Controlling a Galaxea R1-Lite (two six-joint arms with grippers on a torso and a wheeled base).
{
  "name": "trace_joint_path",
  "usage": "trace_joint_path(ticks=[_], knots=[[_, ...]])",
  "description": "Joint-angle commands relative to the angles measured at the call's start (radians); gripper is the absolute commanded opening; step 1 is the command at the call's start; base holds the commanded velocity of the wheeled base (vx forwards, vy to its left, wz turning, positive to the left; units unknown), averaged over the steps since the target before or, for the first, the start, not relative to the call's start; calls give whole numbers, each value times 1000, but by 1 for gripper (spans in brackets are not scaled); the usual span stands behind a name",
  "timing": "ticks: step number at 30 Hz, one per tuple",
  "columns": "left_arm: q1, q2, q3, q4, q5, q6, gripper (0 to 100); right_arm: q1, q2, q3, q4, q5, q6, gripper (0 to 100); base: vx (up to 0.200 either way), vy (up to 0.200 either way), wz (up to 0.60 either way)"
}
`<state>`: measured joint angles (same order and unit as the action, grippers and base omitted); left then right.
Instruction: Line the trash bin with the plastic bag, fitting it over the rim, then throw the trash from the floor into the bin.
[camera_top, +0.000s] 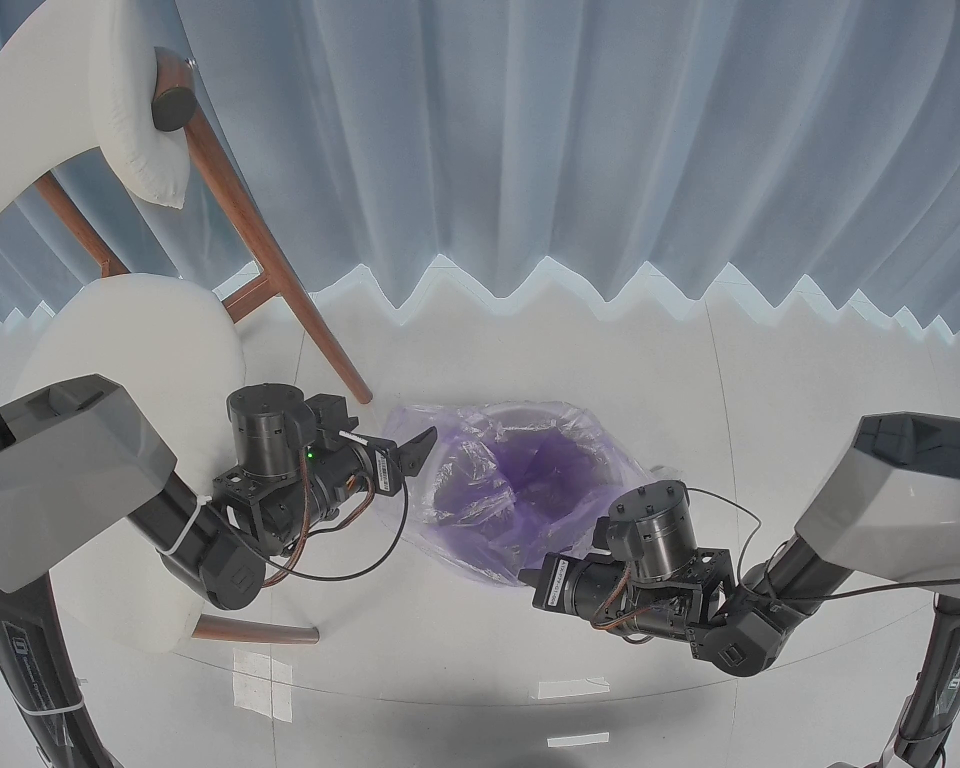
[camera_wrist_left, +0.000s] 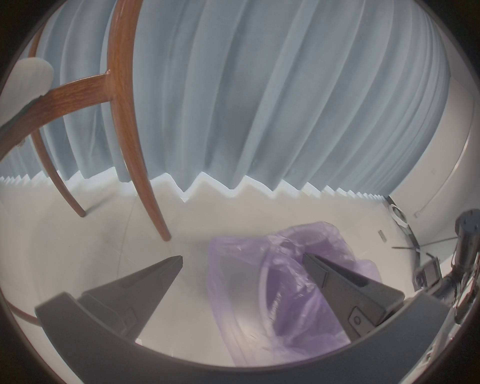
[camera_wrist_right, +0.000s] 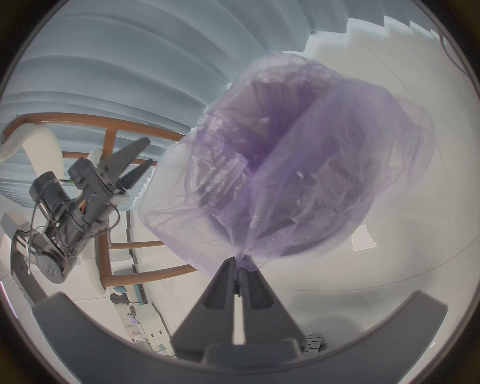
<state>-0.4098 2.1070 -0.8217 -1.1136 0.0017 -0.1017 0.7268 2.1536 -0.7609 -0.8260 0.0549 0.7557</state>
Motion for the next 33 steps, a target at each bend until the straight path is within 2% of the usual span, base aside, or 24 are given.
trace_joint_path(ticks=[1, 9, 14, 18, 25, 33], knots=[[-3, -64, 42, 20, -42, -10, 100, 14, -86, 15, 4, 0, 1, 0, 0, 0, 0], [-17, -167, 119, 140, -54, -35, 100, 77, -112, 49, 111, 16, 2, 0, 0, 0, 0], [-20, -177, 138, 210, -52, -35, 100, 92, -60, 48, 116, 22, 2, 0, 0, 0, 0], [-26, -173, 139, 216, -54, -35, 100, 105, 6, 40, 105, 19, 1, 0, 0, 0, 0], [-93, -114, 156, 216, -40, -70, 100, 106, 29, 31, 103, 17, 1, 0, 0, 0, 0], [-84, -47, 165, 218, -2, -69, 100, 106, 35, 31, 103, 17, 1, 0, 0, 0, 0]])
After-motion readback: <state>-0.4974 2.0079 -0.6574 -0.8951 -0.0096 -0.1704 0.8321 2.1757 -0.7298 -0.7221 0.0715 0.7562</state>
